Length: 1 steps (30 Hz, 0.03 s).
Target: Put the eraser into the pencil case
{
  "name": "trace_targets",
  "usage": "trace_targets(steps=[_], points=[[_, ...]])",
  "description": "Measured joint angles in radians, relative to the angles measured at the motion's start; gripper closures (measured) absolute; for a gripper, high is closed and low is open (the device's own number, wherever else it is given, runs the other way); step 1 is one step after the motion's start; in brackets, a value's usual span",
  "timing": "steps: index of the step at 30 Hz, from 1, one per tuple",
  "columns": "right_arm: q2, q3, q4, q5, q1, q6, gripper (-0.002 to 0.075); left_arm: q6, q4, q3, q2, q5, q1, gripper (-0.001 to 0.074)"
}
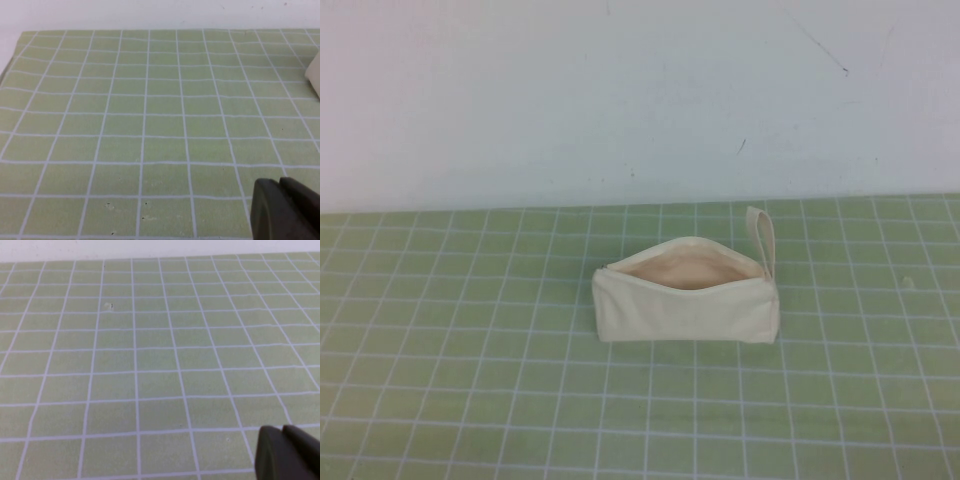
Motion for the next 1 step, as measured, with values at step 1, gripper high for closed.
trace_targets(steps=[1], points=[[0.000,0.000,0.000,0.000,0.000,0.000,0.0727,0.000,0.000,0.000,0.000,0.000,0.000,0.0736]])
